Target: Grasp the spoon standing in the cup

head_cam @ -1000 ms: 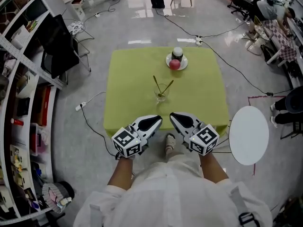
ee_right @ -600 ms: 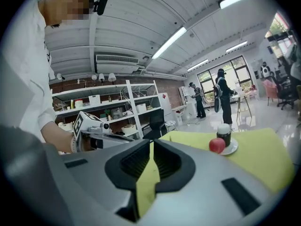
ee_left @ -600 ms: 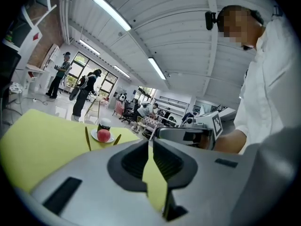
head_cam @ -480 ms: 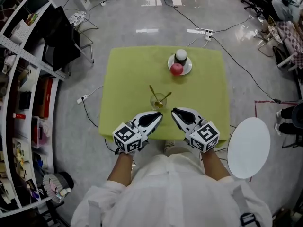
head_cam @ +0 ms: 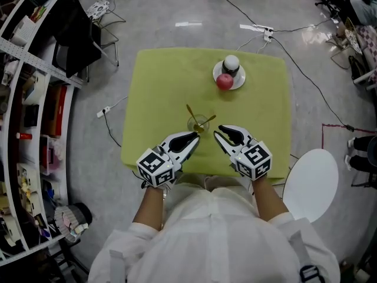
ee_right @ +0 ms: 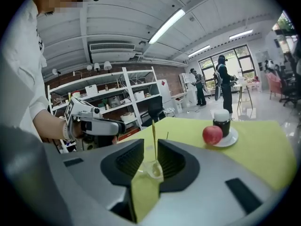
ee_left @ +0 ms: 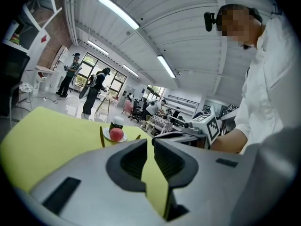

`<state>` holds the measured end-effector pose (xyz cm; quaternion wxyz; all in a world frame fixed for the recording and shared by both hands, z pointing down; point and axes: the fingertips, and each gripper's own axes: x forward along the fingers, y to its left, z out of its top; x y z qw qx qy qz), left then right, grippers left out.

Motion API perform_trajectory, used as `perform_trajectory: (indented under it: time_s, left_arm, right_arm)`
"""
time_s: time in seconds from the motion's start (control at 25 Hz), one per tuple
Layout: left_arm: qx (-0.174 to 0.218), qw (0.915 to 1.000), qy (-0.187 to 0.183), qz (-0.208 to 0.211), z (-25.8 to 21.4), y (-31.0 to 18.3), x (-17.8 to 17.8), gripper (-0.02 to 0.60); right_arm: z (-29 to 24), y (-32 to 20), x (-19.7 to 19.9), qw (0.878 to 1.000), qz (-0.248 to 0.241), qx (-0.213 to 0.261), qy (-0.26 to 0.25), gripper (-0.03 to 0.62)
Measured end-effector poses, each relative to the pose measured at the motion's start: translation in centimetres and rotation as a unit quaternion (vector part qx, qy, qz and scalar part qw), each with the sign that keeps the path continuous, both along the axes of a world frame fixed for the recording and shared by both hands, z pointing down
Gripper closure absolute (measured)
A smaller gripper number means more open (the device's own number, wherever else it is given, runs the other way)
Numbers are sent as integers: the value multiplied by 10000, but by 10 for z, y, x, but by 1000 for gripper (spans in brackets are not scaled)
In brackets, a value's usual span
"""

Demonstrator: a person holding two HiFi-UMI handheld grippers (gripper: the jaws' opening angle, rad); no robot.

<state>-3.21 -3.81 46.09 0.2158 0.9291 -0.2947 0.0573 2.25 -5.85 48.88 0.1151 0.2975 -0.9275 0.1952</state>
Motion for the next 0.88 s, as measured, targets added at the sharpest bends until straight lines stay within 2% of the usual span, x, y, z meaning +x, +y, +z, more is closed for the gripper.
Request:
perform_trajectory:
  time_s: [0.28, 0.8, 0.88]
  left_arm:
    - [-120, 9998, -155, -31, 9, -12, -12, 519]
    - [-227, 9994, -219, 124, 13, -20, -16, 515]
    - [-245, 9994, -215, 117, 14, -20, -16, 515]
  right_arm:
    - [20, -15, -3, 9994, 137, -279, 159, 496]
    - [31, -29, -13, 9983, 225, -418, 324, 499]
    - [32, -30, -14, 9983, 238, -414, 343, 515]
